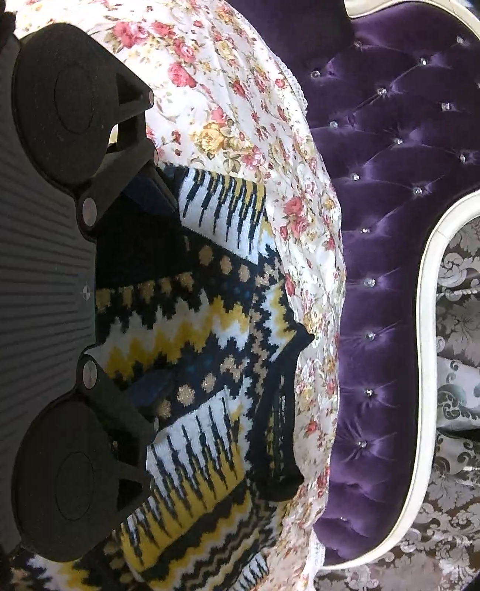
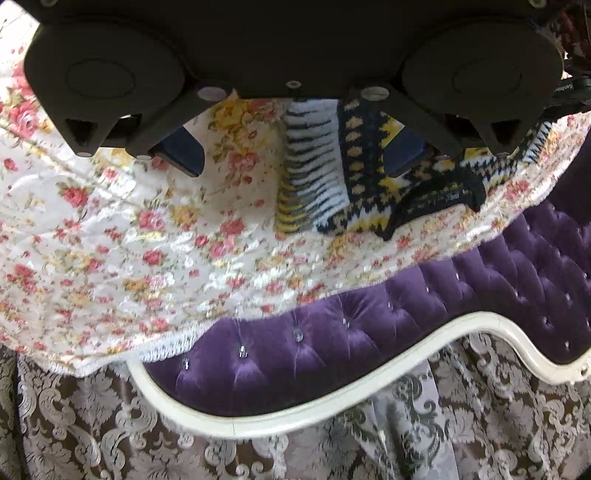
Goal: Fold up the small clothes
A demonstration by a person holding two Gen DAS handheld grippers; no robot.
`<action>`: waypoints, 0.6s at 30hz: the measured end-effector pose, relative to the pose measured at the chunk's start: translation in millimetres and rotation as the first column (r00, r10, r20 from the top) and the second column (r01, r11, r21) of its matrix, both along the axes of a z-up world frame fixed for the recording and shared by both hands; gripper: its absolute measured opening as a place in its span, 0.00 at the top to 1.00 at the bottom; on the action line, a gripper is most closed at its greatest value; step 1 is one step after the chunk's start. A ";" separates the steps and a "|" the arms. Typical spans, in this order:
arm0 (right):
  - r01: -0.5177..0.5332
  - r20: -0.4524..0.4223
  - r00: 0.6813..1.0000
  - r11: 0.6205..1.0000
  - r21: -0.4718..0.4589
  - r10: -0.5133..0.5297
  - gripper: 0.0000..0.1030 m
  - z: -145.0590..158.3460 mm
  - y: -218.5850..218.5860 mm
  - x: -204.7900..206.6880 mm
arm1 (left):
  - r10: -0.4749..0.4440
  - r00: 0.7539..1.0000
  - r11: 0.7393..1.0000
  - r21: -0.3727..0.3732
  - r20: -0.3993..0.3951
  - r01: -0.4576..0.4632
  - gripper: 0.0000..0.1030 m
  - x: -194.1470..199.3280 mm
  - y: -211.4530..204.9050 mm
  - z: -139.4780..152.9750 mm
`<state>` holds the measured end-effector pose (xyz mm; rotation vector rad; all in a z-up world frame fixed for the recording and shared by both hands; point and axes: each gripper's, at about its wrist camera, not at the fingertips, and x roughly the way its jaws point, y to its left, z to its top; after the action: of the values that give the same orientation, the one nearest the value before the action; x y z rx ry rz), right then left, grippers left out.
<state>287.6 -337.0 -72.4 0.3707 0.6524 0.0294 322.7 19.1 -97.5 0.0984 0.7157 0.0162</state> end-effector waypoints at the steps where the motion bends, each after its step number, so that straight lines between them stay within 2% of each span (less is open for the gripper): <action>1: -0.008 -0.011 1.000 1.000 -0.001 0.008 0.00 -1.8 2.7 1.8 | -0.005 1.000 1.000 0.011 0.002 0.005 0.09 0.0 -1.1 -1.4; 4: -0.043 -0.050 0.998 0.999 -0.024 0.042 0.00 -8.9 13.1 6.8 | 0.001 1.000 1.000 0.005 0.003 -0.001 0.06 1.3 -0.4 -3.5; 8: -0.114 -0.153 0.983 0.989 -0.096 0.099 0.00 -26.9 29.3 15.0 | -0.002 1.000 1.000 0.013 -0.003 0.002 0.06 4.3 -0.7 -5.1; 10: -0.147 -0.144 0.982 0.969 -0.197 0.120 0.00 -29.4 41.4 12.1 | -0.004 1.000 1.000 0.007 -0.012 0.004 0.05 6.0 0.6 -5.6; 18: -0.141 -0.111 0.987 0.965 -0.220 0.118 0.00 -33.9 44.7 5.6 | 0.010 0.999 1.000 0.012 -0.036 -0.010 0.05 9.0 -1.5 -6.2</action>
<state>293.1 -292.3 -106.4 0.1079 0.7676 0.0610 331.7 17.5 -103.7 0.1071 0.7524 0.0285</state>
